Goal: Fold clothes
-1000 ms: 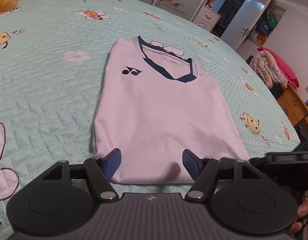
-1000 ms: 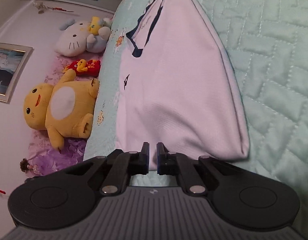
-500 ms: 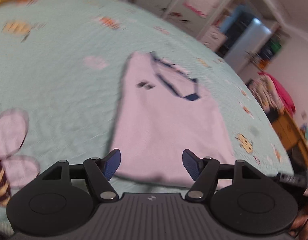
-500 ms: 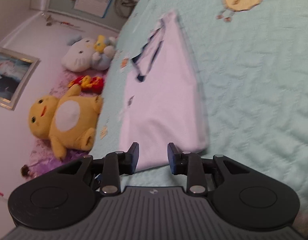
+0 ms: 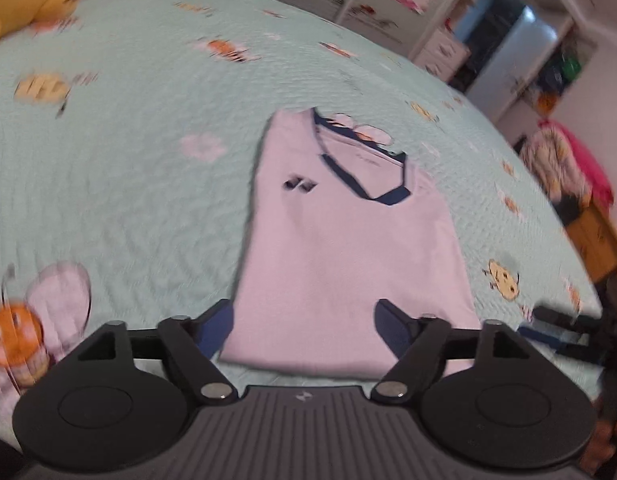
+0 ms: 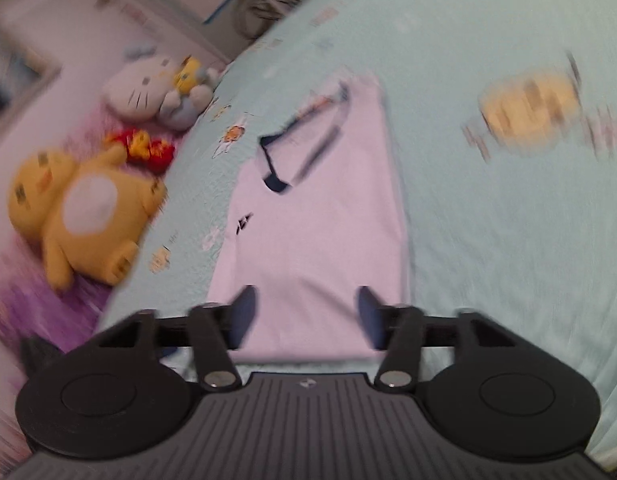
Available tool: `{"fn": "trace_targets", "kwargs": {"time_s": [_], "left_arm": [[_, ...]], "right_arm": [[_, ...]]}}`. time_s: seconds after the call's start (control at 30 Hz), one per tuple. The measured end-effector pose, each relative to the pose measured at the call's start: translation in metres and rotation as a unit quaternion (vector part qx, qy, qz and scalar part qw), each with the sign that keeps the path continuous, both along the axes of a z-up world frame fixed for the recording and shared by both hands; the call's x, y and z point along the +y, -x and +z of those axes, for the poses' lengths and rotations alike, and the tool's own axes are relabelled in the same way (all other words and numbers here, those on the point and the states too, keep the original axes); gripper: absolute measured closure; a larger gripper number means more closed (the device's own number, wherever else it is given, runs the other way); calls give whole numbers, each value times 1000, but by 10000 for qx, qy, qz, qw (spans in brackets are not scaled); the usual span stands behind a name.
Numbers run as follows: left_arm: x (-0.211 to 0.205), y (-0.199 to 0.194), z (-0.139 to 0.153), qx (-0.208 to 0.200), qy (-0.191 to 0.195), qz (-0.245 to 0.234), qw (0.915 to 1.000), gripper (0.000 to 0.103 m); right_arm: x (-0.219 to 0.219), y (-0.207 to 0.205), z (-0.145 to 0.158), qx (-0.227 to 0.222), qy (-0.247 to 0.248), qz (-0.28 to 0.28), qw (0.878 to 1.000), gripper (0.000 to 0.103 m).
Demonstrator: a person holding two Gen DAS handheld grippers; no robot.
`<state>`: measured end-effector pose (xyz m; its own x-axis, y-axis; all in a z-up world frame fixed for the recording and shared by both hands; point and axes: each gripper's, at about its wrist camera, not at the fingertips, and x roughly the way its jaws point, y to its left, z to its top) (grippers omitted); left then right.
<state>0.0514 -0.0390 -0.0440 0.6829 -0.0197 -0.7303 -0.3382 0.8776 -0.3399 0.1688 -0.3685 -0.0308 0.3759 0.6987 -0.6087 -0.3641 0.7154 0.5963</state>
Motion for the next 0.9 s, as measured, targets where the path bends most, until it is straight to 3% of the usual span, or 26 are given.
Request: {"fn": "trace_targets", "kwargs": {"time_s": [0.17, 0.33, 0.5, 0.63, 0.9], "left_arm": [[-17, -38, 34, 782, -474, -183, 9956, 8], [-29, -53, 59, 1046, -640, -249, 9921, 2], [-33, -61, 67, 1303, -854, -223, 9875, 2], [-31, -66, 62, 1582, -1162, -209, 9803, 2], [-22, -69, 49, 1981, -996, -244, 9748, 2]], "right_arm": [[44, -13, 57, -361, 976, -107, 9945, 24], [78, -19, 85, -369, 1585, -136, 9866, 21], [102, -16, 89, -418, 2327, -171, 9715, 21], [113, -16, 84, -330, 2611, -15, 9648, 21], [138, -14, 76, -141, 3193, 248, 9472, 22]]}}
